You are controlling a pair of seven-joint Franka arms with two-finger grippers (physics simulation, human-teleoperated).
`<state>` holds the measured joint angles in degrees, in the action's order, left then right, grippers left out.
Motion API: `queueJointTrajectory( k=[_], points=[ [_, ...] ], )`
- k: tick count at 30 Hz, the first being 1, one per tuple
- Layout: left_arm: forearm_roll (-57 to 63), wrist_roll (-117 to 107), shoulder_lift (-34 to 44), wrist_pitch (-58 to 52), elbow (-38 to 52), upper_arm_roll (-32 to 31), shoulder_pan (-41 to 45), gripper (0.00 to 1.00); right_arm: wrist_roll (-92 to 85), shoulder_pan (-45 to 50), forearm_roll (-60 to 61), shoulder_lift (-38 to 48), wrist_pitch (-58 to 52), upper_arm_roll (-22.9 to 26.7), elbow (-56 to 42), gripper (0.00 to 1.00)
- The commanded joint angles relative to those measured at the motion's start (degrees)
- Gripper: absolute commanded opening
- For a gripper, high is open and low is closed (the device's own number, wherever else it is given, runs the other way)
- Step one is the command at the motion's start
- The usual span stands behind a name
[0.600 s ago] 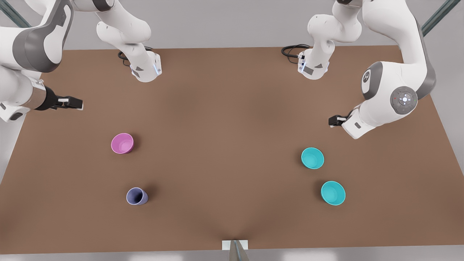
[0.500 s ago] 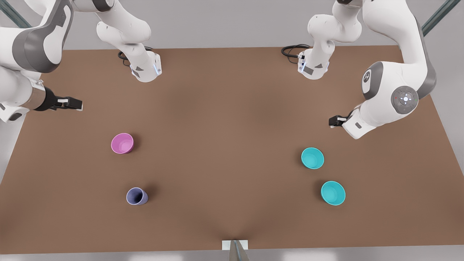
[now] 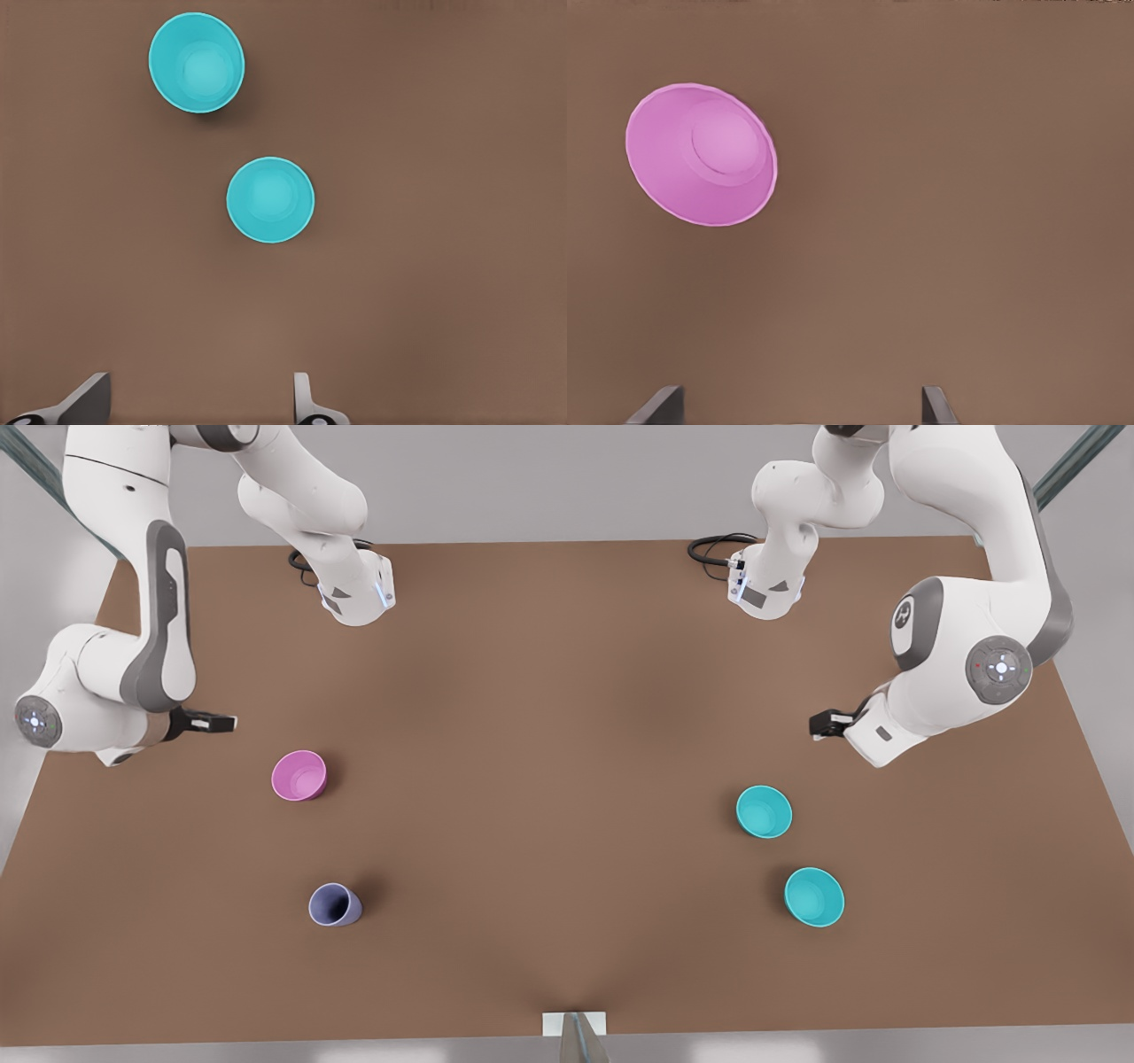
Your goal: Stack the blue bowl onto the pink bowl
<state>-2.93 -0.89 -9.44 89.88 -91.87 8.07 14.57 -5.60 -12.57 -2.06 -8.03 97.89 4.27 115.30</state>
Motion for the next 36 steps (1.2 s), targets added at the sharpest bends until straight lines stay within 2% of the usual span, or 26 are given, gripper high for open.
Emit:
queueJointTrajectory(
  k=[1,2,4,6,9,14,23,31,32,33,34,35,36],
  points=[
    [0.0,0.5,0.0,0.0,0.0,0.0,0.0,1.00,-2.2,-0.7,0.6,-0.1,20.1,0.0,4.3,1.00],
    [0.0,0.6,0.1,-0.1,0.0,0.0,-0.4,1.00,-1.6,-0.9,0.7,-0.7,23.2,0.0,6.0,1.00],
    [0.0,0.6,0.1,-0.1,0.0,0.0,-0.4,1.00,2.6,-0.7,1.1,-2.6,23.1,-0.1,5.3,1.00],
    [0.7,0.7,0.0,-0.1,-0.4,0.0,-0.8,1.00,4.4,-0.6,6.9,-6.1,23.3,-0.1,4.8,1.00],
    [3.1,1.8,0.2,1.3,0.3,-0.1,-1.3,1.00,4.7,-0.5,7.2,-10.7,23.3,-0.1,1.5,1.00],
    [5.5,2.7,-0.1,5.0,0.4,-0.2,-1.0,1.00,5.2,0.1,7.3,-13.2,23.5,-0.5,1.3,1.00],
    [5.3,2.6,0.7,4.8,0.8,-0.7,-0.8,1.00,5.2,3.1,8.6,-14.6,23.5,-0.5,4.6,1.00],
    [5.1,2.7,0.2,4.8,2.9,-1.0,-0.7,1.00,4.2,2.7,9.3,-16.8,30.2,-0.5,8.2,1.00],
    [4.9,2.7,0.1,4.7,2.9,-0.9,-0.9,1.00,4.2,2.7,9.3,-17.0,30.2,-0.5,8.0,0.96],
    [3.5,2.6,-0.7,2.2,2.8,-1.0,-0.8,1.00,4.1,2.7,9.4,-17.1,30.3,-0.5,8.0,0.86],
    [2.8,2.6,-0.9,0.0,2.7,-1.0,-0.6,1.00,3.0,2.7,9.9,-17.4,30.3,-0.5,7.8,0.69],
    [2.8,2.5,-1.4,-0.6,2.7,-0.9,-1.5,1.00,2.6,2.7,10.1,-17.5,30.4,-0.5,7.8,0.45],
    [2.9,2.6,-1.5,-0.2,2.8,-0.9,-2.7,1.00,2.6,2.7,10.2,-17.5,30.3,-0.5,7.7,0.28]
  ],
)
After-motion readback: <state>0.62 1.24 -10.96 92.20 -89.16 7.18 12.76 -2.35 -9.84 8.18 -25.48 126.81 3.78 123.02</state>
